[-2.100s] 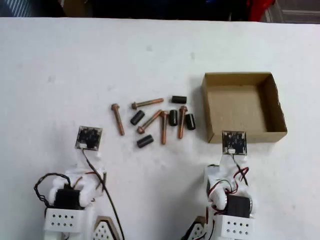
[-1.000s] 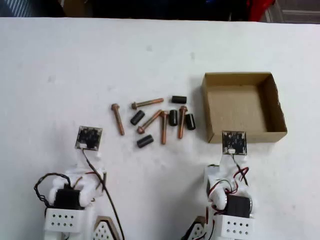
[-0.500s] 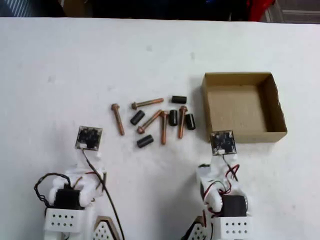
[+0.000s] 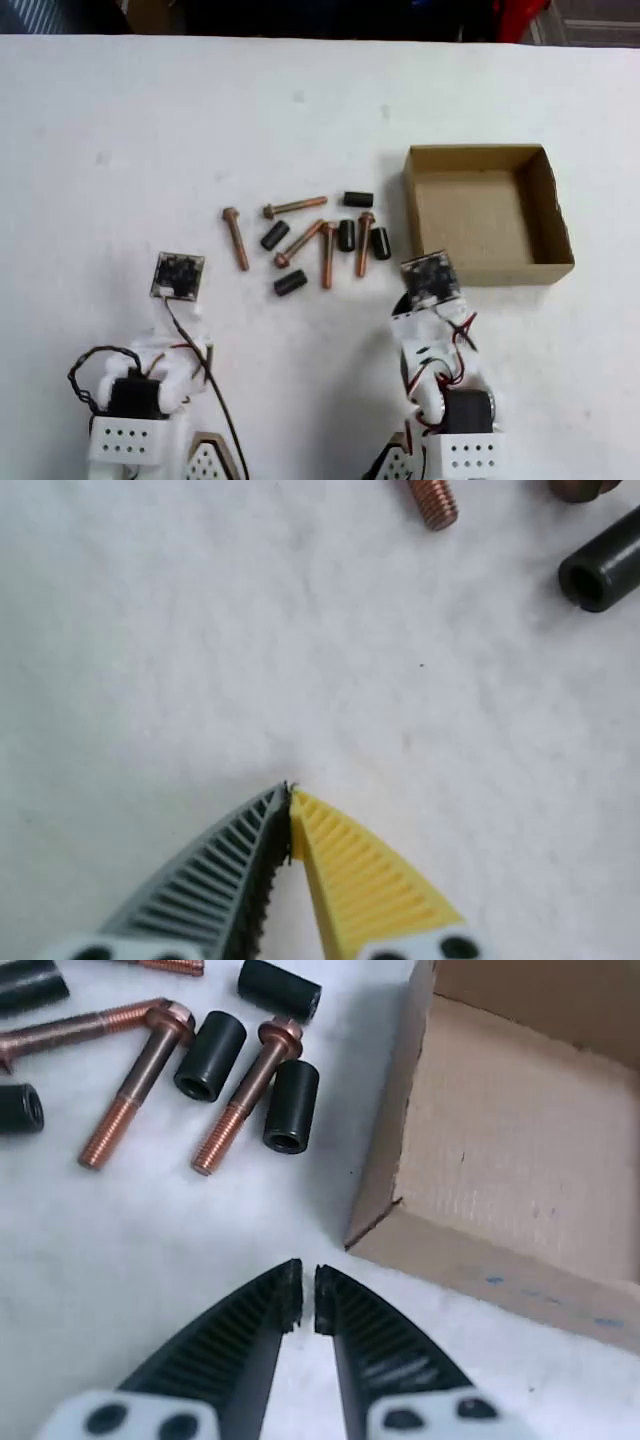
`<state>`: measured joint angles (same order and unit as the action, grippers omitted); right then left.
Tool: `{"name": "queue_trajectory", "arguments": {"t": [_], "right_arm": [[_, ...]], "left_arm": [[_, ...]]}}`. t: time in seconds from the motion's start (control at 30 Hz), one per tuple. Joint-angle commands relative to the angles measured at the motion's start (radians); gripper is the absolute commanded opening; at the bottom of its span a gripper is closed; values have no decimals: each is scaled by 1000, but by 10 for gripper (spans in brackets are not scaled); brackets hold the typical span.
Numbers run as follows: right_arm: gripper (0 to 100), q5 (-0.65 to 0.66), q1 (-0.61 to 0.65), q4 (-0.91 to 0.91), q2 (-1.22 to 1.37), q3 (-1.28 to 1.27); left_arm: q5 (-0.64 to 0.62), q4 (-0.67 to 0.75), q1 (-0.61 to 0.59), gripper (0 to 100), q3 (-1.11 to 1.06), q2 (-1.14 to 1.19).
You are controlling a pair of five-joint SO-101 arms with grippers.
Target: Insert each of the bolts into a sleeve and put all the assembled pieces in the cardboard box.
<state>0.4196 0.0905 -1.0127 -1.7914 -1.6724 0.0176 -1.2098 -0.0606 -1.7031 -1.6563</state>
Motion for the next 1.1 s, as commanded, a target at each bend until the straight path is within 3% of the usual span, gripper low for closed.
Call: {"name": "queue_trajectory", "arguments": {"t": [0.0,0.33,0.57,0.73,1.07], "right_arm": [[18,109,12,21,-12,61],[22,127,12,-53,-10,255],[181,127,10,-136,-8,404],[120,126,10,-194,22,525],[105,118,12,-200,618,839]], "left_arm": [[-9,-2,-8,23,34,4],[-9,-2,-8,23,34,4],[-9,-2,-8,23,34,4],[-9,-2,-8,23,34,4],[-9,-2,-8,23,34,4]]}}
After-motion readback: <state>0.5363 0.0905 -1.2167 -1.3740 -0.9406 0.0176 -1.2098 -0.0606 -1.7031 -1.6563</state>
